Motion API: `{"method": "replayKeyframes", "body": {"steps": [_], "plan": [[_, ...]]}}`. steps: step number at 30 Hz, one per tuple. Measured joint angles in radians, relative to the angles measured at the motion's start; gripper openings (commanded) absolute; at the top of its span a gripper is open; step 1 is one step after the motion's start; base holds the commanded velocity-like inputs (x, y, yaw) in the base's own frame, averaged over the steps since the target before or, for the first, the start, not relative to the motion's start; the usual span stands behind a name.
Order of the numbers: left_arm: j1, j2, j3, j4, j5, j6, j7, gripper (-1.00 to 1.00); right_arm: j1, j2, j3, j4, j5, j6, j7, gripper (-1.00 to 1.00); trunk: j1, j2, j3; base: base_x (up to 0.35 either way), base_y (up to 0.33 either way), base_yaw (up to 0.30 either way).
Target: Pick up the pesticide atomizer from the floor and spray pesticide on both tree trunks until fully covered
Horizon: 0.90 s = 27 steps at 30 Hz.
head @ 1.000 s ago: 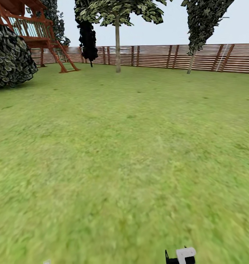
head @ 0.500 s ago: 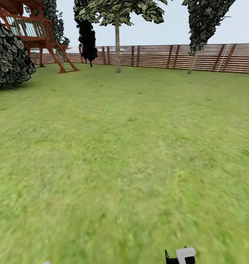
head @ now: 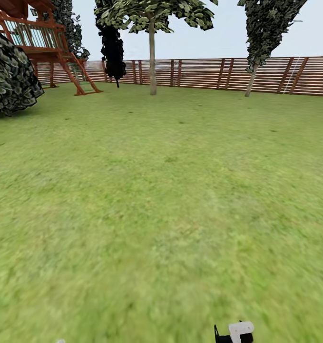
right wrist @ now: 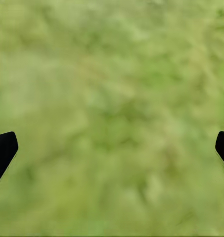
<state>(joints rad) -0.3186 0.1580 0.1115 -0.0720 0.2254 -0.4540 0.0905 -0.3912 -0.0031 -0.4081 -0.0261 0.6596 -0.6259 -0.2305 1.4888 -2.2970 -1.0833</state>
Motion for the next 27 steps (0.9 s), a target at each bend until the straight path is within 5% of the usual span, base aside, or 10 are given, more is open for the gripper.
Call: {"method": "replayKeyframes", "body": {"steps": [27], "plan": [[0.000,0.000,0.000,0.000,0.000,0.000,0.000,-1.00,0.000,0.000,0.000,0.000,0.000,0.000,0.000,1.00,0.000,0.000,0.000,0.340,0.000,0.000]]}}
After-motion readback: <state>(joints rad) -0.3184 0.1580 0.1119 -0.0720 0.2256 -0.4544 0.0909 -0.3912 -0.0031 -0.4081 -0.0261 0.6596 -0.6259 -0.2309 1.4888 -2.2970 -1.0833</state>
